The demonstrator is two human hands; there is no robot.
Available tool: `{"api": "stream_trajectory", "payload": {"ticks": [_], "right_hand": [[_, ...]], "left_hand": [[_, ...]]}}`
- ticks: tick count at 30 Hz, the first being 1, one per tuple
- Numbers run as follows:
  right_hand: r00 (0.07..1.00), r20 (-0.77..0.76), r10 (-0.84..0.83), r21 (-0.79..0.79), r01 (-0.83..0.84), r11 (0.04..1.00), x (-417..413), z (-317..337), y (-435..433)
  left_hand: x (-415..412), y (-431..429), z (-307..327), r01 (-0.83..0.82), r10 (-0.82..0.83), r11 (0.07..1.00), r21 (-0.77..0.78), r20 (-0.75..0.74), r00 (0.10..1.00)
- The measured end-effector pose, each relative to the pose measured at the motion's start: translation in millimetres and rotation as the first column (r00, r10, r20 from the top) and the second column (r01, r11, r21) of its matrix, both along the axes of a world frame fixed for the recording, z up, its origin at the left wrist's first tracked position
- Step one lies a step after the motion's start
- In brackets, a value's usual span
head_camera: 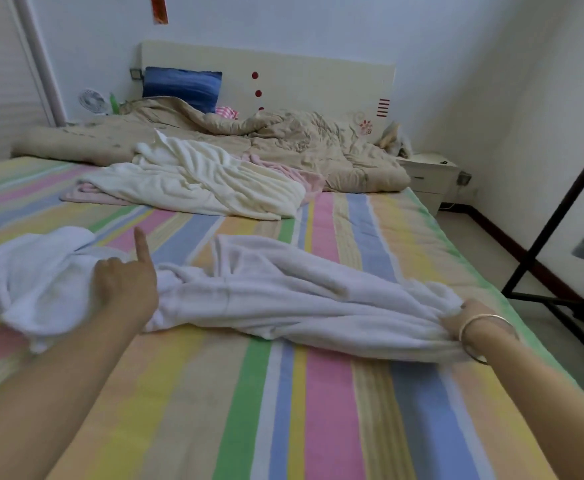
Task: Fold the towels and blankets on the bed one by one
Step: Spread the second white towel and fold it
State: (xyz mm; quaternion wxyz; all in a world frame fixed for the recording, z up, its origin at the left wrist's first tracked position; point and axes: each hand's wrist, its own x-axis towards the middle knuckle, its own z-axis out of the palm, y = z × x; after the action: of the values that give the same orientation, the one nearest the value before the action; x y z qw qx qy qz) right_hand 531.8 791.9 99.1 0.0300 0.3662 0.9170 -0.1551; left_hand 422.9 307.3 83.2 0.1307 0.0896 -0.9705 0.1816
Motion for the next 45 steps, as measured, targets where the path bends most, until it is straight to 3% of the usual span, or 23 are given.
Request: {"api": "stream_trajectory", "payload": {"ticks": [1, 3, 5, 8, 10, 13, 16, 19, 22, 24, 26, 29, 31, 34, 35, 37, 38, 39, 40, 41, 43, 45], "right_hand": [[0.992, 0.126, 0.029, 0.033, -0.034, 0.999, 13.7, 0.6, 5.8], [0.972, 0.226, 0.056, 0.034, -0.066, 0.997, 24.3, -9.5, 7.8], [0.987, 0.159, 0.023, 0.055, -0.032, 0.998, 29.4, -22.9, -0.5], [0.991, 0.018, 0.135, 0.286, -0.135, 0.949, 43.6, -32.4, -16.9], [0.972, -0.058, 0.228, 0.436, -0.181, 0.882, 57.3, -38.7, -28.6], [0.947, -0.019, 0.322, 0.486, -0.273, 0.830, 75.3, -48.1, -26.0], [0.889, 0.095, 0.448, 0.482, -0.435, 0.760, 87.4, -69.4, -0.2], [0.809, -0.036, 0.587, 0.495, -0.496, 0.714, 106.1, -88.0, 20.3], [0.745, -0.310, 0.590, 0.449, -0.432, 0.782, 112.4, -83.5, 25.0], [0.727, -0.495, 0.476, 0.247, -0.408, 0.879, 111.3, -58.4, 17.7], [0.738, -0.548, 0.394, 0.046, -0.444, 0.895, 114.8, -42.8, 14.7], [0.716, -0.509, 0.477, 0.038, -0.535, 0.844, 130.3, -29.8, 12.5], [0.765, -0.351, 0.539, -0.012, -0.580, 0.815, 142.2, -20.3, 10.0], [0.817, 0.008, 0.577, -0.232, -0.559, 0.796, 149.5, -10.5, 4.2], [0.804, 0.126, 0.581, -0.299, -0.528, 0.795, 150.1, -7.3, 0.8], [0.747, 0.306, 0.590, -0.432, -0.443, 0.786, 150.2, -1.2, -9.2], [0.725, 0.343, 0.598, -0.517, -0.385, 0.764, 148.7, 2.5, -16.6], [0.729, 0.333, 0.598, -0.589, -0.334, 0.736, 146.3, 5.1, -21.9], [0.763, 0.265, 0.589, -0.642, -0.317, 0.698, 139.1, 7.1, -27.5], [0.817, 0.162, 0.553, -0.648, -0.334, 0.684, 128.8, 7.5, -30.3], [0.881, -0.090, 0.464, -0.546, -0.433, 0.717, 100.3, 5.0, -35.4], [0.852, -0.266, 0.451, -0.336, -0.520, 0.785, 68.1, 1.5, -40.9]], "left_hand": [[6.5, 6.3, 1.9, -0.007, 0.007, 0.999, -0.043, 0.009, 1.000], [17.8, 36.4, -3.0, 0.038, -0.037, 0.999, -0.017, 0.009, 0.999], [31.8, 79.3, -15.1, 0.264, -0.241, 0.951, 0.163, -0.152, 0.959], [81.1, 148.1, -36.9, 0.680, -0.594, 0.643, 0.351, -0.332, 0.733], [118.8, 182.5, -49.0, 0.748, -0.708, 0.519, 0.415, -0.282, 0.648], [145.8, 208.7, -69.7, 0.655, -0.713, 0.538, 0.530, -0.129, 0.689], [134.9, 220.7, -82.0, 0.565, -0.595, 0.666, 0.487, -0.109, 0.796], [115.1, 227.6, -82.7, 0.517, -0.475, 0.738, 0.433, -0.210, 0.854], [101.0, 228.2, -75.7, 0.527, -0.472, 0.776, 0.346, -0.235, 0.850], [97.9, 223.7, -71.3, 0.539, -0.500, 0.754, 0.376, -0.204, 0.842], [93.5, 217.4, -70.3, 0.592, -0.554, 0.707, 0.387, -0.217, 0.803], [90.2, 208.2, -69.0, 0.653, -0.631, 0.621, 0.433, -0.218, 0.744], [90.3, 201.8, -55.8, 0.574, -0.669, 0.599, 0.558, -0.045, 0.741], [91.8, 183.7, -14.7, 0.240, -0.604, 0.738, 0.631, 0.459, 0.651], [97.2, 177.3, 0.4, 0.107, -0.546, 0.790, 0.603, 0.614, 0.570], [111.8, 167.0, 27.5, -0.126, -0.434, 0.866, 0.483, 0.854, 0.288], [117.5, 162.1, 36.5, -0.198, -0.405, 0.881, 0.430, 0.901, 0.155], [121.9, 160.0, 43.1, -0.245, -0.407, 0.875, 0.417, 0.909, 0.093], [121.9, 156.0, 46.1, -0.291, -0.427, 0.849, 0.441, 0.897, 0.113], [118.9, 154.3, 46.2, -0.315, -0.450, 0.810, 0.494, 0.869, 0.208], [106.4, 151.2, 38.9, -0.303, -0.464, 0.684, 0.664, 0.716, 0.521], [87.0, 148.2, 28.2, -0.220, -0.397, 0.527, 0.821, 0.467, 0.790]]}}
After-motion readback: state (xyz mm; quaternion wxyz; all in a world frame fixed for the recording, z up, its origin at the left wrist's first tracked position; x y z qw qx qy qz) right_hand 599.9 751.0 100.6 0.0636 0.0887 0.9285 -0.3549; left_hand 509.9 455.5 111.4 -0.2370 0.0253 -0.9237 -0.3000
